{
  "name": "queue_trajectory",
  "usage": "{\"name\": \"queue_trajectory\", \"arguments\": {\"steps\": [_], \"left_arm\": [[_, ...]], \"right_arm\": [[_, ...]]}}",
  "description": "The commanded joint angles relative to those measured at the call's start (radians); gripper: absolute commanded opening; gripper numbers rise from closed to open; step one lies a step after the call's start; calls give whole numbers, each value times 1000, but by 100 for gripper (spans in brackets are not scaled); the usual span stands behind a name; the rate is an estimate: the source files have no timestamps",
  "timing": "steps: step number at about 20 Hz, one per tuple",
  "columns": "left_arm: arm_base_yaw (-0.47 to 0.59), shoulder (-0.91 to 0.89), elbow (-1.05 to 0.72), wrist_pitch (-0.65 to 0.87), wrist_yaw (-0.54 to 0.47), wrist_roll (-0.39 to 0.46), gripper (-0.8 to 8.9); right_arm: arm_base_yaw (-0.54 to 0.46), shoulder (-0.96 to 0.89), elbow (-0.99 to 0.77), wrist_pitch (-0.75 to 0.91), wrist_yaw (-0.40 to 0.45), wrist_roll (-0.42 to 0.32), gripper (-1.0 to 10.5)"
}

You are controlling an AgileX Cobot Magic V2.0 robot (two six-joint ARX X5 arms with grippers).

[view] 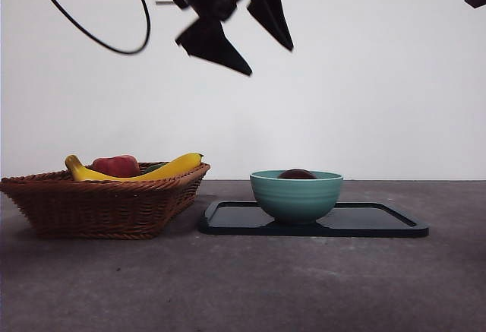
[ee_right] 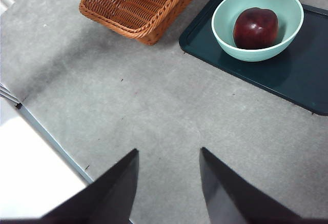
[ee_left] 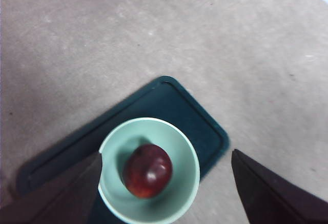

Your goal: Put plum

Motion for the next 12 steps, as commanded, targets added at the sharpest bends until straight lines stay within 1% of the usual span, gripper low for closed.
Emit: {"name": "queue_trajectory", "arguments": {"steps": [1,7,12], "left_arm": [[-19,66,29,27,-7,9,406],[-73,169,29,88,-110,79,406],[-96,248,29,122,-129,95,406]], "right_arm": [[6,4,7,-2,-3,10,190],[6,4,7,-13,-2,10,190],[6,4,7,-42,-2,13,190]]}}
